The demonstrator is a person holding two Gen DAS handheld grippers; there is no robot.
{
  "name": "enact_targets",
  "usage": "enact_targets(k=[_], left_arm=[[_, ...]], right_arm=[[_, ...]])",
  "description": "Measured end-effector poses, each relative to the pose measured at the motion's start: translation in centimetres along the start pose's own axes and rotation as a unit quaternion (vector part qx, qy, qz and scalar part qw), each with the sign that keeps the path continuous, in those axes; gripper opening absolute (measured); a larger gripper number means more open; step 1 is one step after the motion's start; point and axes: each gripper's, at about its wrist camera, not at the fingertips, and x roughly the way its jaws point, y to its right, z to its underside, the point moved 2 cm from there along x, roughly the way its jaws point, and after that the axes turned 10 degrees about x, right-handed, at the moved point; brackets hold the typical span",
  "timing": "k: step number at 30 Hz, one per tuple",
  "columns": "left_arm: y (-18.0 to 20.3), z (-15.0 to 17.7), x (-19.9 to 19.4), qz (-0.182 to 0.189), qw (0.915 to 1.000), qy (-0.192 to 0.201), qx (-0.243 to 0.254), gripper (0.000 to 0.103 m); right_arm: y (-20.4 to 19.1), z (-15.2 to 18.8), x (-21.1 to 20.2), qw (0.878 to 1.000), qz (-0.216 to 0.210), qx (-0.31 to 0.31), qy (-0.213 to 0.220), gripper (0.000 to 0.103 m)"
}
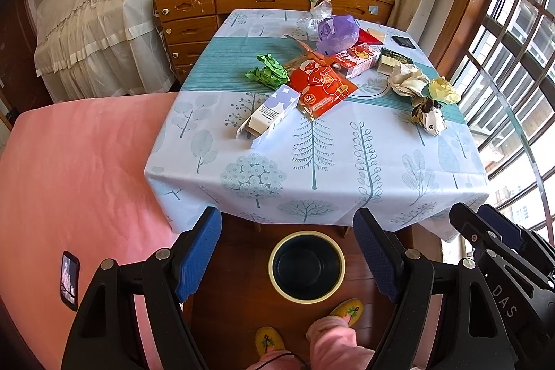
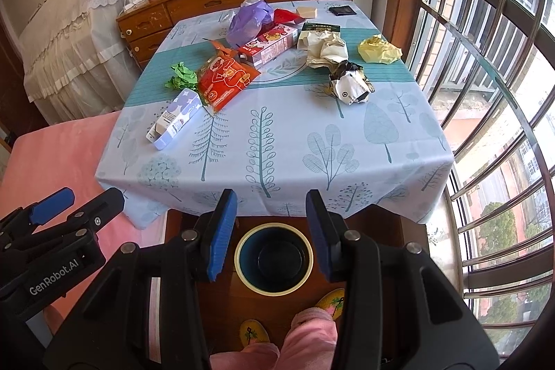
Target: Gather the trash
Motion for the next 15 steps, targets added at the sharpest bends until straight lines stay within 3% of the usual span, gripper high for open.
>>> enact_targets(k=[15], left_arm=[[0.6,-2.1,-0.7,0.027,0.9991,0.019,0.025,0.080]], right_arm=[[0.5,-0.5,-3.7,0.998,0.026,0.029,0.051,0.038]])
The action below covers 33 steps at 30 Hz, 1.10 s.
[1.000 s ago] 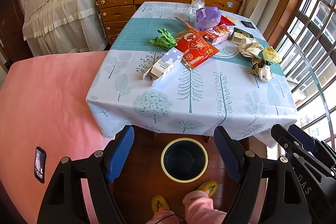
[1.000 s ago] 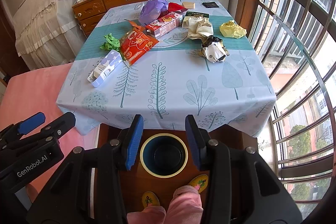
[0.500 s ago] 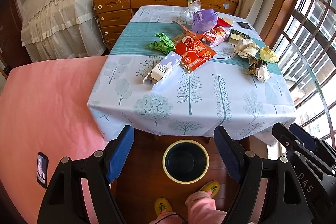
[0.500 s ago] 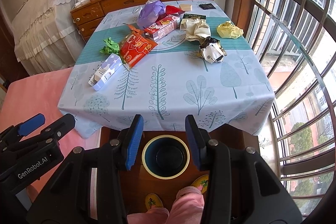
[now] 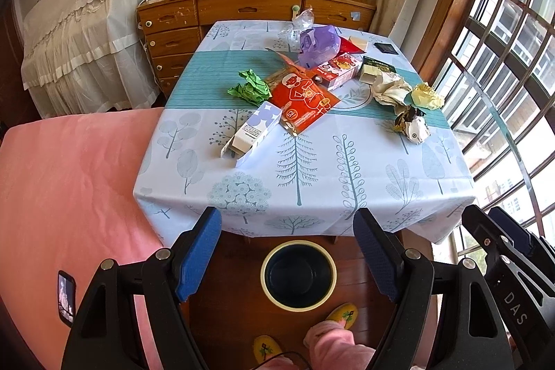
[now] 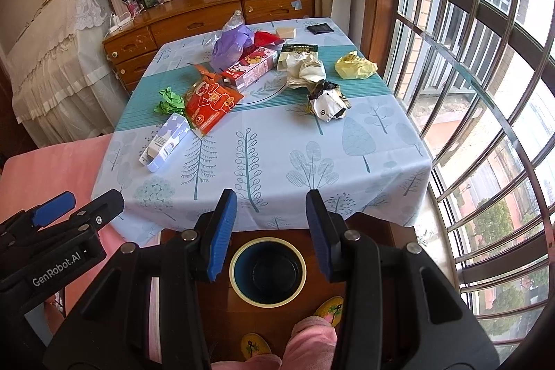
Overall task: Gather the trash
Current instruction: 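Grasp the black-and-white wrapper with the left tool while the right tool grasps the yellow paper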
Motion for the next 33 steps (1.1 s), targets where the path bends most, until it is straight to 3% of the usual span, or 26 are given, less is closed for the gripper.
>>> enact_targets(k=[7,15,24,28,33], left_arm=[[3.1,-3.2,1.4,0.009,0.9988,0.011,0.047,0.080],[9.0,-11.2,7.1,0.011,0.9976,0.004,0.068,0.080],[18.2,-19.9,17.9,0.067,0.9942,-0.079,0.029,0.080],[21.3,-21.4,23.3,0.069,0.9896,-0.125,0.013,0.080],[22.5,-21.8,27.8,0.051,0.9854,-0.163,-0.003,0.080]], right_arm=[[2.4,-2.5,-0.1,0.999,0.011,0.030,0.023,0.038],[8.0,-10.7,5.3,0.998,0.005,0.050,0.024,0.038],[15.6,-22.9,14.1,1.000,-0.028,-0.005,0.001,0.038],[18.8,-26.6,18.9,0.998,-0.047,-0.021,-0.021,0.041],[20.8,-29.0,24.2,0.995,-0.069,-0.061,-0.044,0.045]])
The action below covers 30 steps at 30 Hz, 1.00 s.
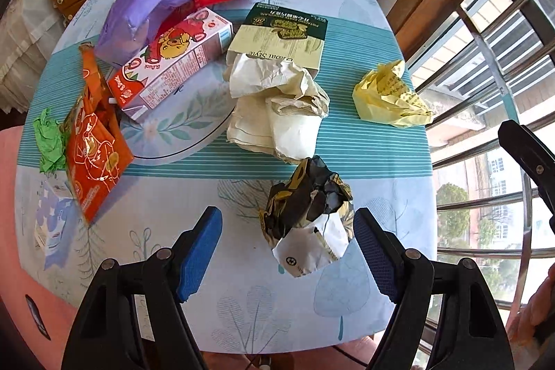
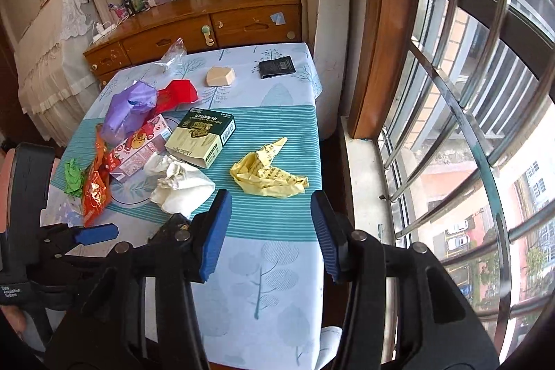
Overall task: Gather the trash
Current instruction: 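Grasp the black-and-white wrapper with the left tool while the right tool grasps the yellow paper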
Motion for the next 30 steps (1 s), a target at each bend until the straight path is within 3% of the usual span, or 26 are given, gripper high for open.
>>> enact_targets(k=[8,10,11,13,15,18,22,28,29,30], left_arm=[[0.6,-0.7,4.8,-0.007,0.9984,-0.048,-0.028,0.080],[0.4,-0.3,5.6,0.013,0.9974,-0.054,-0.047,0.076],[0.2,-0.2,5.9,0.026,0.9966,-0.054,-0.056,0.069],[-0.1,0.2,6.1,0.036,0.9958,-0.051,-0.066,0.065],[-0.3,0.7,5.8,0.031,0.9962,-0.045,-0.068,0.056],[-1.3,1.7,5.1,0.019,0.9964,-0.037,-0.073,0.052],[-2.3,2.7,3.9,0.020,0.9954,-0.030,-0.089,0.051],[-3.4,4.1,1.5,0.009,0.9953,-0.009,-0.096,0.050],[-3.7,4.4,1.1,0.005,0.9953,-0.005,-0.097,0.050],[-4.2,4.7,0.7,0.002,0.9953,0.000,-0.097,0.050]], right_arm=[[-0.9,-0.9,6.2,0.998,-0.025,-0.036,-0.035,0.046],[-1.4,-1.2,7.5,0.997,-0.032,-0.051,-0.044,0.046],[-1.7,-1.4,8.1,0.996,-0.035,-0.061,-0.048,0.047],[-2.5,-1.5,9.3,0.994,-0.037,-0.083,-0.054,0.057],[-3.3,-1.5,10.4,0.992,-0.039,-0.105,-0.063,0.059],[-4.2,-1.3,12.4,0.987,-0.033,-0.134,-0.077,0.059],[-5.1,-0.6,14.7,0.981,-0.023,-0.162,-0.104,0.059],[-6.6,1.4,16.5,0.970,0.015,-0.218,-0.108,0.058],[-6.9,1.6,16.5,0.969,0.015,-0.223,-0.104,0.057],[-7.1,1.7,16.4,0.969,0.015,-0.226,-0.102,0.049]])
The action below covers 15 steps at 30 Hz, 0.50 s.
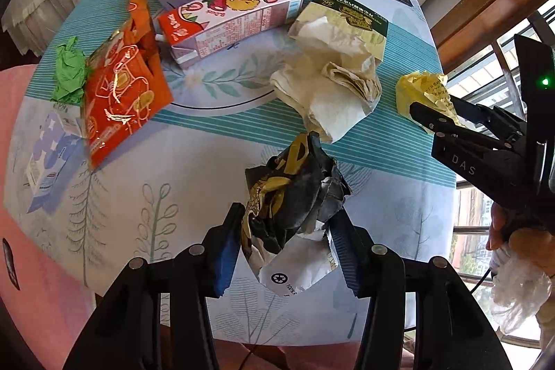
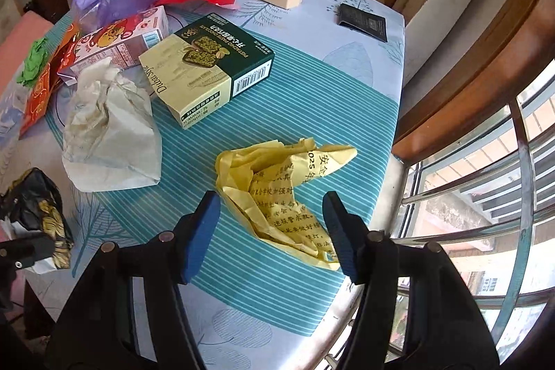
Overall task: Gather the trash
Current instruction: 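Grasp the black-and-white wrapper with the left tool while the right tool grasps the yellow paper, then carry both crumpled papers over the trash bin and open both tools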
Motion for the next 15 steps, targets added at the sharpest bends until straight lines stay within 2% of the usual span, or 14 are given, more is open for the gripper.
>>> enact_targets(k=[5,6,7,15], left_arm=[[-2.1,0.9,-3.3,-0.008,0.9997,0.021,-0.012,0.050],[-2.5,1.1,-3.6,-0.009,0.9995,0.025,-0.015,0.050],[-3.0,1.6,-4.0,-0.009,0.9994,0.029,-0.017,0.050],[-7.5,5.4,-7.1,-0.013,0.9975,0.069,-0.007,0.050]], right_arm=[[-1.3,0.3,-0.9,1.000,-0.006,0.003,0.008,0.026],[-1.7,0.4,-1.2,1.000,-0.004,0.002,0.009,0.018],[-2.1,0.6,-1.5,1.000,-0.001,0.000,0.009,0.006],[-5.1,2.7,-6.1,0.998,0.012,0.041,0.039,0.006]])
